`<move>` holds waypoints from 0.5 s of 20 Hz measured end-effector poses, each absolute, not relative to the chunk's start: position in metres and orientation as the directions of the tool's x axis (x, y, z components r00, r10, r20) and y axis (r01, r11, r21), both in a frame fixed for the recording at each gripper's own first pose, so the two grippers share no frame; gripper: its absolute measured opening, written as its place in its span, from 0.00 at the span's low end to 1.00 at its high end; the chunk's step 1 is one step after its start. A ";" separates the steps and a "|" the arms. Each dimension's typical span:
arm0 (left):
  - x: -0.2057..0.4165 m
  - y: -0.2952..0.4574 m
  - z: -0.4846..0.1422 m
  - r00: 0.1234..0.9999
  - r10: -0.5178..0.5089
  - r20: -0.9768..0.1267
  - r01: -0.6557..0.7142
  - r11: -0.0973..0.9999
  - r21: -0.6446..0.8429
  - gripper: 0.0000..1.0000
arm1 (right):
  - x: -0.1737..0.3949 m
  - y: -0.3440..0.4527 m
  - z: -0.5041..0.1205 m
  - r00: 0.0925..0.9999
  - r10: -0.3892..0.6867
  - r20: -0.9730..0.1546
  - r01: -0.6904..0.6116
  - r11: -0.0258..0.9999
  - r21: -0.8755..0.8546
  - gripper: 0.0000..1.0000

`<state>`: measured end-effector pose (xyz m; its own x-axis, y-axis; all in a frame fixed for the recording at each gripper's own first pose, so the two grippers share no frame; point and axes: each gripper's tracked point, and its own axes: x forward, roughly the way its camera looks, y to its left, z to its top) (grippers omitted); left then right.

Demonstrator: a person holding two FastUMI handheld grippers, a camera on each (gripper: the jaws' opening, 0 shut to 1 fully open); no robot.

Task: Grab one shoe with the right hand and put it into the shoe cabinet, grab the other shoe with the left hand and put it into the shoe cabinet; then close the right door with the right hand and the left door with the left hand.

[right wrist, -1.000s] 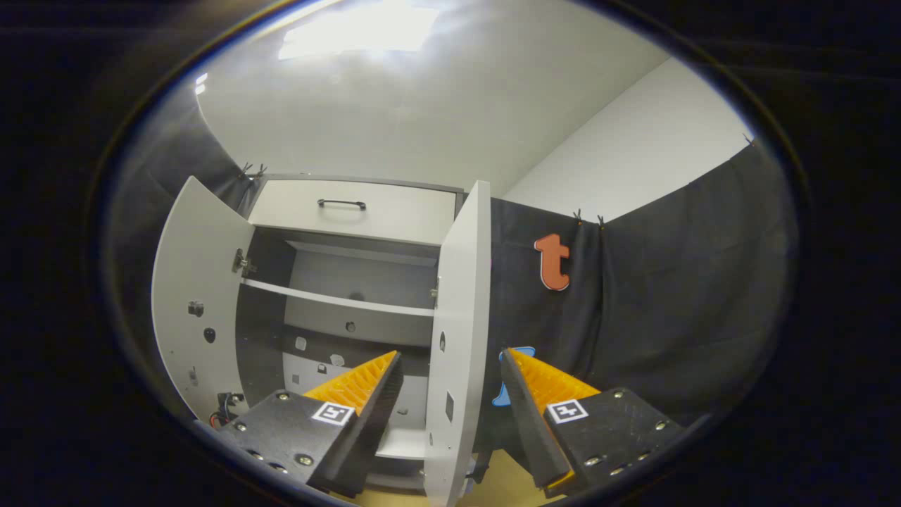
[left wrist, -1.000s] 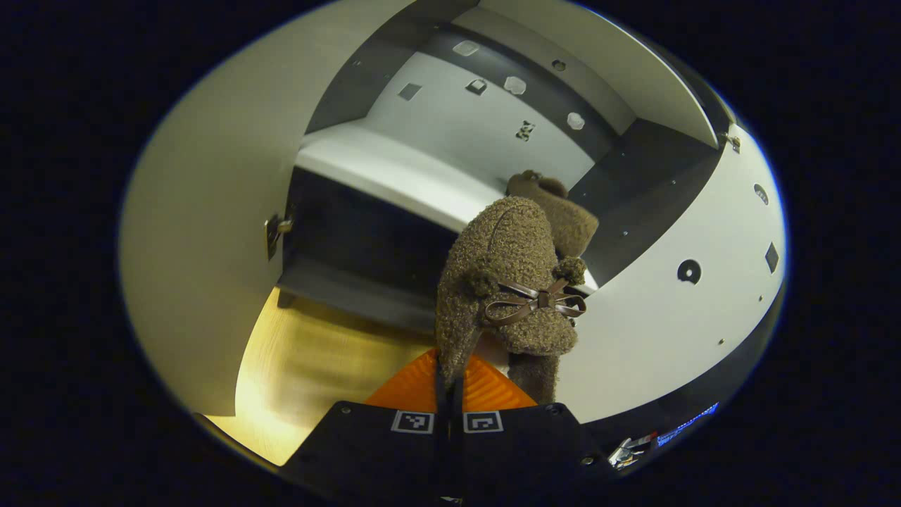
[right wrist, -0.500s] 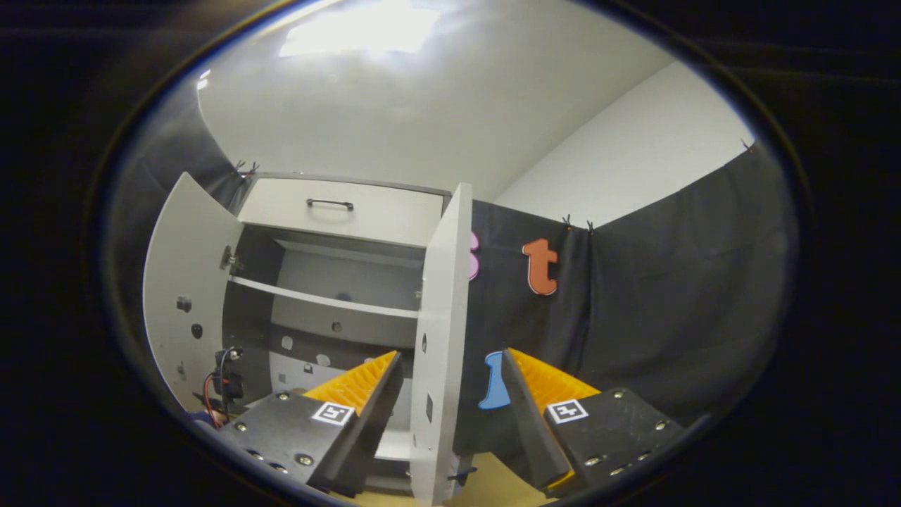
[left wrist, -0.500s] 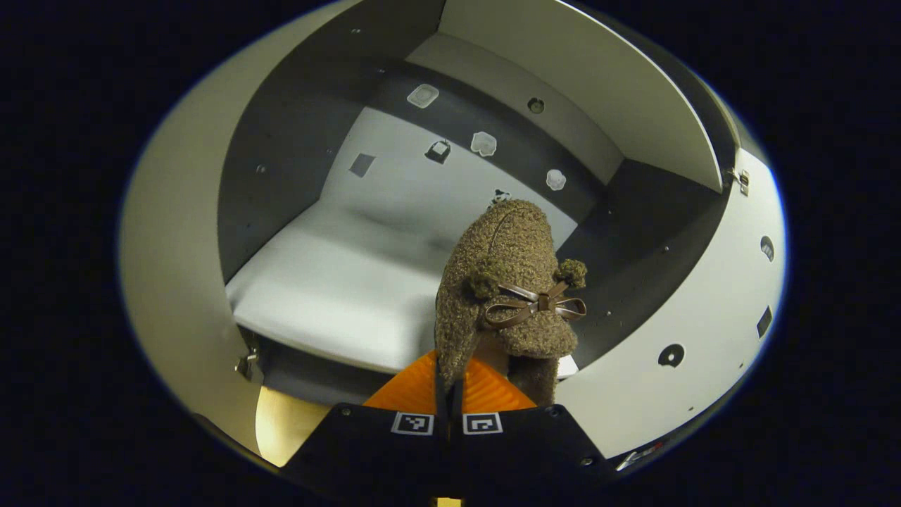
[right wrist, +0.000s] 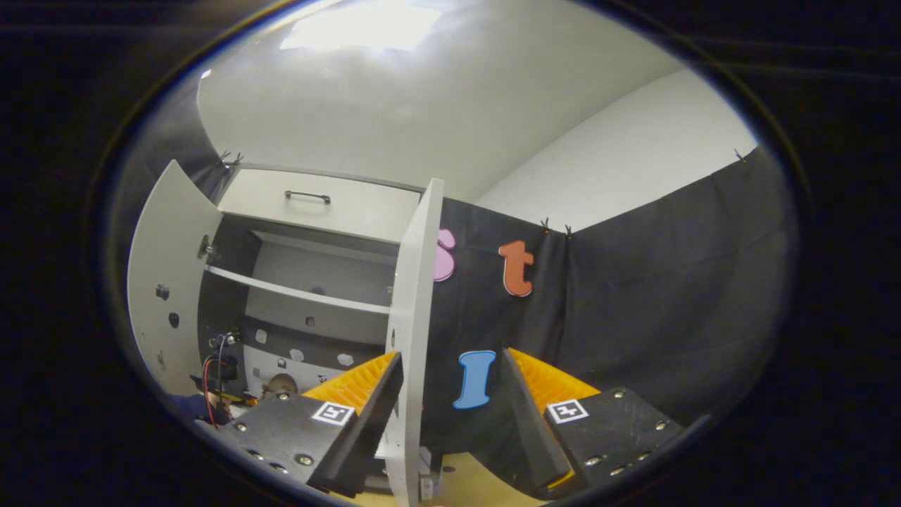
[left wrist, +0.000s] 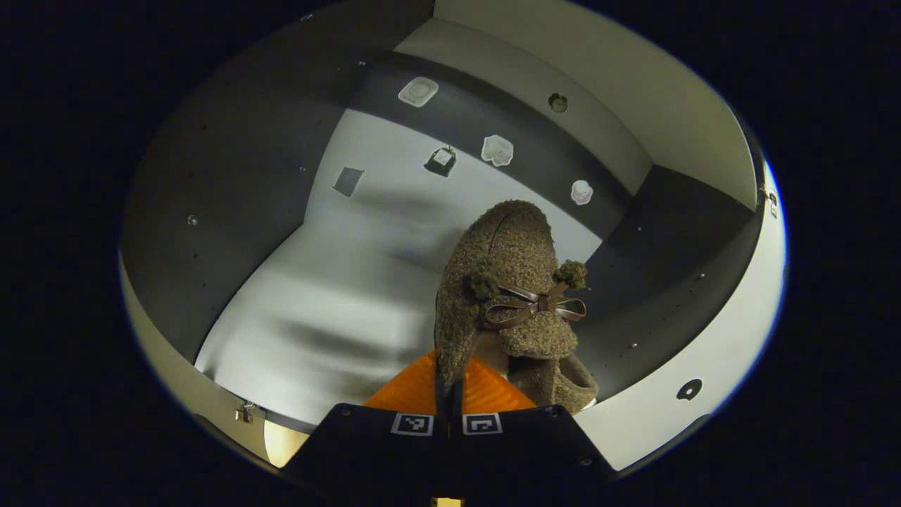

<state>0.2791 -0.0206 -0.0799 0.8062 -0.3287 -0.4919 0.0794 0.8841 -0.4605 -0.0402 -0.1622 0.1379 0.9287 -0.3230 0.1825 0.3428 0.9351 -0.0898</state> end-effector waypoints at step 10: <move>0.310 -0.019 -0.104 0.780 -0.295 -0.552 0.067 0.916 -0.395 0.01 | -0.056 -0.186 0.134 0.895 -0.407 0.181 0.428 0.898 -0.101 0.84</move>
<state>0.3102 -0.0187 -0.1043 0.7796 -0.2954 -0.5523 0.0669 0.9160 -0.3955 -0.0557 -0.1856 0.1336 0.8954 -0.4067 0.1812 0.4284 0.8979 -0.1013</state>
